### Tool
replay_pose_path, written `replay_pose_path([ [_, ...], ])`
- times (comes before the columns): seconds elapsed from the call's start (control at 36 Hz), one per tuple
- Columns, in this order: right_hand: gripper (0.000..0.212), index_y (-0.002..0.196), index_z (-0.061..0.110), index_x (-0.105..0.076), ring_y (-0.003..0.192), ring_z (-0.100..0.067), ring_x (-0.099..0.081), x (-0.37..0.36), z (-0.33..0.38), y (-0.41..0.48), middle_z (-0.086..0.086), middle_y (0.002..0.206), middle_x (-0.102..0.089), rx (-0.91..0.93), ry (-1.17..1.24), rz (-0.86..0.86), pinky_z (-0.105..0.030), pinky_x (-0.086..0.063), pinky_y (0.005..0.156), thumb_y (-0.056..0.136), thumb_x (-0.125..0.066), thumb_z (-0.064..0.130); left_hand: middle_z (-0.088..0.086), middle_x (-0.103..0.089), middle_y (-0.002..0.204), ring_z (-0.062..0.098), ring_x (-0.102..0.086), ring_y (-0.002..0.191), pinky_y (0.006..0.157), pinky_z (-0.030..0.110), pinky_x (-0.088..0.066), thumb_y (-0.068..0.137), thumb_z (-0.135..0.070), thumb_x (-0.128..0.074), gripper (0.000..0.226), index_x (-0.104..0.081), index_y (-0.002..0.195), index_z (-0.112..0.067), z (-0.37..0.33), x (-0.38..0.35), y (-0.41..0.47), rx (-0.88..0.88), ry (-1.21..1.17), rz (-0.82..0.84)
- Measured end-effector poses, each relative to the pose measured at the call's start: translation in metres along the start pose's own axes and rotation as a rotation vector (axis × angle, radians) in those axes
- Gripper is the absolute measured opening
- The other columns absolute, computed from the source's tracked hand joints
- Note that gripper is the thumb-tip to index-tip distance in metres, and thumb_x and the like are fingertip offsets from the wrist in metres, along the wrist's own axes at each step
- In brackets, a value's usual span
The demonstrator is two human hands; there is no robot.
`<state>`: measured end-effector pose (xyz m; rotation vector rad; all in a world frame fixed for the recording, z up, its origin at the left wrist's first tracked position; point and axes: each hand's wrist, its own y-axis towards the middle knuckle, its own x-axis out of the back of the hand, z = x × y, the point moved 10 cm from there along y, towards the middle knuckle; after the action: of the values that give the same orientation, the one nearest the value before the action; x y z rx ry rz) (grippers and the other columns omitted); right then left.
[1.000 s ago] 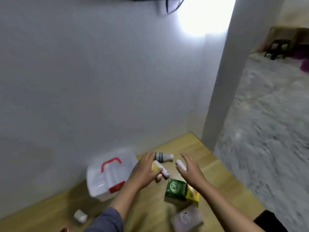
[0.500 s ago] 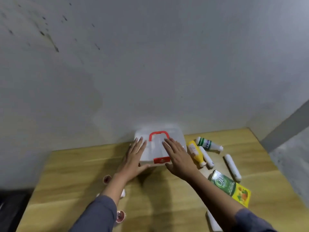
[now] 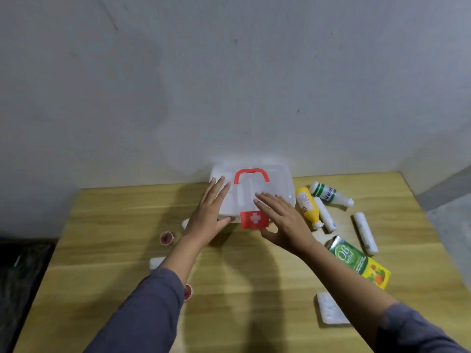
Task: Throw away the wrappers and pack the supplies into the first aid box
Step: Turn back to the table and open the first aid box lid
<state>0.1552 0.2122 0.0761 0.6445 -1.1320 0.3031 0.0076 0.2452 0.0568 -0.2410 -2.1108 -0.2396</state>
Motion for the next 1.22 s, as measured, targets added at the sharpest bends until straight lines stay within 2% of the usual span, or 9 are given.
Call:
replay_pose_path([
  [0.17, 0.021, 0.102, 0.013, -0.071, 0.115, -0.019, -0.061, 0.019, 0.001, 0.000, -0.004, 0.120, -0.067, -0.035, 0.134, -0.158, -0.034, -0.050, 0.097, 0.085, -0.062, 0.020, -0.013, 0.002, 0.154, 0.007, 0.007, 0.143, 0.113, 0.022, -0.009, 0.080, -0.017, -0.070, 0.087, -0.015, 0.147, -0.021, -0.003, 0.000, -0.002, 0.044, -0.098, -0.039],
  [0.33, 0.017, 0.094, 0.010, -0.074, 0.106, -0.019, -0.066, 0.030, -0.001, 0.008, -0.004, 0.109, -0.072, -0.132, 0.159, -0.131, -0.039, -0.059, 0.083, 0.077, -0.073, 0.011, 0.001, 0.002, 0.158, 0.017, -0.009, 0.144, 0.113, 0.034, -0.025, 0.076, -0.021, -0.074, 0.105, 0.003, 0.147, -0.019, 0.012, -0.002, -0.016, 0.318, -0.278, -0.083],
  [0.47, 0.016, 0.096, 0.013, -0.074, 0.108, -0.017, -0.065, 0.043, 0.002, 0.011, -0.003, 0.111, -0.072, -0.142, 0.198, -0.093, -0.038, -0.058, 0.085, 0.081, -0.068, 0.017, 0.007, -0.016, 0.156, 0.024, -0.019, 0.142, 0.110, 0.038, -0.026, 0.074, -0.028, -0.076, 0.111, 0.007, 0.147, -0.018, 0.022, -0.011, -0.027, 0.447, -0.419, -0.092],
  [0.56, 0.019, 0.098, 0.015, -0.073, 0.111, -0.015, -0.063, 0.054, 0.002, 0.014, -0.001, 0.112, -0.071, -0.140, 0.243, -0.079, -0.036, -0.057, 0.087, 0.084, -0.064, 0.022, 0.009, -0.033, 0.149, 0.025, -0.032, 0.137, 0.108, 0.039, -0.034, 0.070, -0.027, -0.079, 0.109, -0.003, 0.148, -0.015, 0.028, -0.014, -0.030, 0.459, -0.468, -0.092],
  [0.64, 0.021, 0.100, 0.013, -0.073, 0.111, -0.016, -0.063, 0.071, 0.004, 0.020, -0.002, 0.110, -0.072, -0.127, 0.291, -0.096, -0.034, -0.056, 0.089, 0.083, -0.065, 0.022, -0.003, -0.052, 0.125, 0.020, -0.049, 0.120, 0.092, 0.031, -0.042, 0.069, -0.022, -0.080, 0.081, -0.033, 0.135, -0.018, 0.019, -0.014, -0.033, 0.400, -0.525, -0.086],
  [0.78, 0.032, 0.103, 0.015, -0.072, 0.105, -0.015, -0.066, 0.104, -0.001, 0.039, -0.004, 0.105, -0.073, -0.149, 0.322, -0.152, -0.034, -0.055, 0.090, 0.082, -0.060, 0.036, -0.010, -0.049, 0.131, 0.006, -0.044, 0.121, 0.099, 0.028, -0.037, 0.074, -0.025, -0.076, 0.075, -0.032, 0.134, -0.032, 0.008, -0.014, -0.043, 0.271, -0.573, -0.076],
  [0.94, 0.024, 0.104, 0.017, -0.072, 0.106, -0.016, -0.066, 0.131, -0.023, 0.064, -0.006, 0.109, -0.072, -0.257, 0.315, -0.258, -0.036, -0.055, 0.089, 0.080, -0.070, 0.022, -0.011, -0.038, 0.144, 0.006, -0.035, 0.132, 0.109, 0.037, -0.033, 0.072, -0.038, -0.076, 0.089, -0.021, 0.142, -0.037, 0.006, -0.021, -0.049, 0.261, -0.584, -0.009],
  [1.06, 0.026, 0.108, 0.018, -0.070, 0.109, -0.016, -0.064, 0.131, -0.046, 0.079, -0.005, 0.115, -0.070, -0.340, 0.360, -0.280, -0.038, -0.052, 0.093, 0.082, -0.068, 0.023, -0.012, -0.029, 0.147, 0.002, -0.026, 0.133, 0.107, 0.026, -0.027, 0.079, -0.035, -0.070, 0.089, -0.010, 0.144, -0.037, -0.001, -0.022, -0.051, 0.257, -0.568, 0.034],
  [1.22, 0.025, 0.109, 0.012, -0.069, 0.115, -0.018, -0.060, 0.132, -0.078, 0.078, -0.007, 0.117, -0.068, -0.437, 0.327, -0.318, -0.024, -0.045, 0.097, 0.084, -0.066, 0.017, -0.012, -0.013, 0.154, 0.001, -0.013, 0.138, 0.110, 0.024, -0.017, 0.086, -0.045, -0.055, 0.085, 0.005, 0.145, -0.036, 0.000, -0.034, -0.053, 0.311, -0.585, 0.090],
])
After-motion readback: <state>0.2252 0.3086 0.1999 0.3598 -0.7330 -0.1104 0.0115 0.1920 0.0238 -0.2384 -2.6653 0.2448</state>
